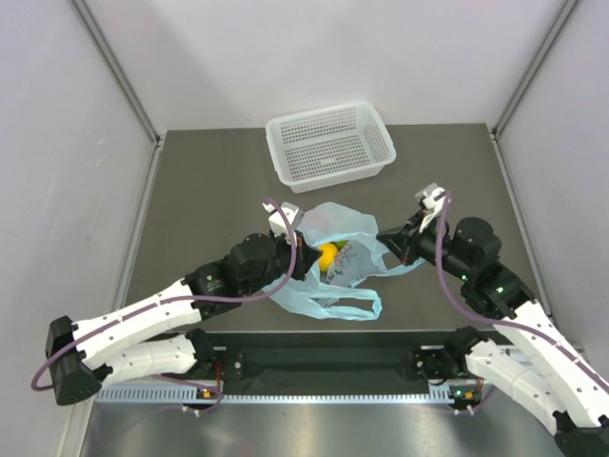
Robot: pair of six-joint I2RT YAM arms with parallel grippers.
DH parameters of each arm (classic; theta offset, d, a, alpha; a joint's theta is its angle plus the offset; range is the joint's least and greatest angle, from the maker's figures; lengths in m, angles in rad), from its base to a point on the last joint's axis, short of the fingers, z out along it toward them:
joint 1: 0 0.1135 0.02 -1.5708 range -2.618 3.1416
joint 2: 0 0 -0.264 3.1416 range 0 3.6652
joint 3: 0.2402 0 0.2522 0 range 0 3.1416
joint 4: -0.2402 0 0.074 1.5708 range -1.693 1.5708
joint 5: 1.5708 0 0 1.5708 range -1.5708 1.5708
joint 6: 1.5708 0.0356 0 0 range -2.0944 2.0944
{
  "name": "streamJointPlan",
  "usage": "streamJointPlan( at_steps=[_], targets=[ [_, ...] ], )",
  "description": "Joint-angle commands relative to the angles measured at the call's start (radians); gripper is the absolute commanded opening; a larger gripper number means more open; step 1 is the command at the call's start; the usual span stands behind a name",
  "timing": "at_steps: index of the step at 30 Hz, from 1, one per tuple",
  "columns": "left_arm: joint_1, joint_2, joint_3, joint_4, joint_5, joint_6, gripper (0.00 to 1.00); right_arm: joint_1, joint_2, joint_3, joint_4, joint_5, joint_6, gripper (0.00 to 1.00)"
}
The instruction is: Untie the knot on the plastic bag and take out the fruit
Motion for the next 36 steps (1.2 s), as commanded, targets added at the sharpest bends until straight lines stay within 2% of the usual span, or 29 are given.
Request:
streamJointPlan(
  at_steps=[1,6,10,11,15,21,22,25,27,29,30,33,36],
  targets=[
    [0.005,-0.029,-0.003,0.006,-0.048,0.023,0.0,0.052,0.012,-0.069,0.076,-0.176,0.026,0.0],
    [0.009,-0.018,0.0,-0.005,-0.055,0.021,0.0,0.157,0.106,-0.112,0.152,-0.164,0.037,0.0],
    [0.012,-0.024,-0.011,0.004,-0.058,0.009,0.0,0.253,0.189,-0.138,0.231,-0.06,0.063,0.0],
    [0.012,-0.03,-0.014,0.008,-0.06,0.007,0.0,0.257,0.209,-0.142,0.298,-0.06,0.072,0.0],
    [0.016,-0.04,-0.029,0.02,-0.071,0.003,0.0,0.317,0.374,-0.132,0.413,-0.008,0.098,0.06],
    [0.019,-0.061,-0.058,0.037,-0.08,-0.003,0.0,0.372,0.592,-0.07,0.539,0.165,0.108,0.1],
    [0.019,-0.072,-0.069,0.043,-0.08,-0.003,0.0,0.378,0.609,-0.055,0.544,0.237,0.097,0.18],
    [0.019,-0.095,-0.089,0.043,-0.089,-0.003,0.0,0.394,0.651,-0.032,0.564,0.354,0.077,0.31],
    [0.021,-0.11,-0.109,0.043,-0.094,-0.002,0.0,0.403,0.672,-0.014,0.562,0.424,0.054,0.51],
    [0.021,-0.124,-0.124,0.044,-0.101,-0.002,0.0,0.409,0.698,0.0,0.552,0.465,0.037,0.57],
    [0.022,-0.135,-0.14,0.047,-0.104,-0.003,0.0,0.411,0.707,0.011,0.547,0.491,0.026,0.65],
    [0.022,-0.156,-0.17,0.057,-0.107,-0.008,0.0,0.411,0.746,0.028,0.554,0.498,0.009,0.71],
    [0.024,-0.171,-0.201,0.081,-0.097,-0.013,0.0,0.412,0.792,0.048,0.561,0.502,0.003,0.72]
  ],
)
